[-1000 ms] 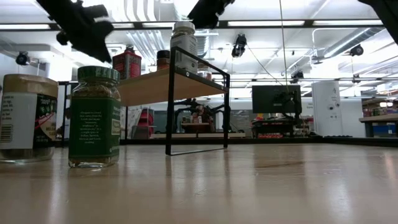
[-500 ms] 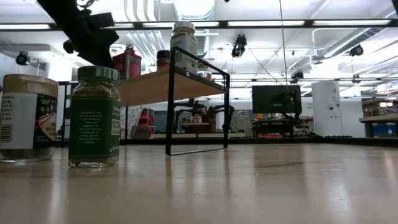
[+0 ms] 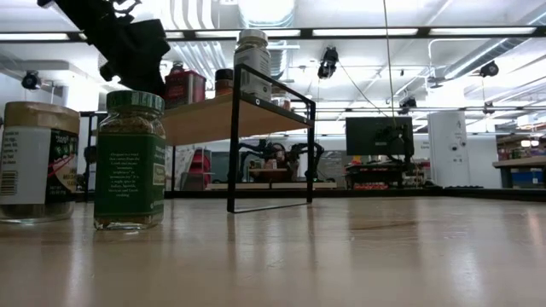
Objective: Shelf spices
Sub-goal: Adjust the red seasoning can
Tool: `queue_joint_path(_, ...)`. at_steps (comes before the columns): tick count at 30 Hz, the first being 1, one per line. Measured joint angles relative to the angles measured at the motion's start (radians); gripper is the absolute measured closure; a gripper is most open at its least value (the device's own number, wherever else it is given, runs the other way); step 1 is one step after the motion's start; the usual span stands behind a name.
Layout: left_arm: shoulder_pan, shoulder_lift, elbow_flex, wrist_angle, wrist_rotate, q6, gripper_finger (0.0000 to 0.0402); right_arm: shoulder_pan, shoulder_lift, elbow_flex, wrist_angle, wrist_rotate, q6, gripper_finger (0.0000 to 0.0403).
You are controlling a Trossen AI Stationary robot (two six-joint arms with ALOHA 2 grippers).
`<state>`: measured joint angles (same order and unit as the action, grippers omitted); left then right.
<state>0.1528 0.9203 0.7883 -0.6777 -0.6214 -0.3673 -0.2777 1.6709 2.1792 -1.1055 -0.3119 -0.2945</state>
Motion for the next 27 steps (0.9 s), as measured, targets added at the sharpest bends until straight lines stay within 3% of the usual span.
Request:
queue_joint_path(16,0.0,0.071,0.0,0.054,0.059,0.053,0.0286,0.004,-0.01,-0.001,-0.059,0.002,0.014,0.0181)
queue_joint_path(20,0.0,0.071,0.0,0.061,-0.023,0.08,0.0285,0.005,-0.01,-0.001,-0.06,0.005,0.014,0.0179)
queue_joint_path(27,0.0,0.066,0.0,0.14,-0.034,0.145,0.0291,0.005,-0.01,-0.011,-0.06,0.023,0.009,0.0185)
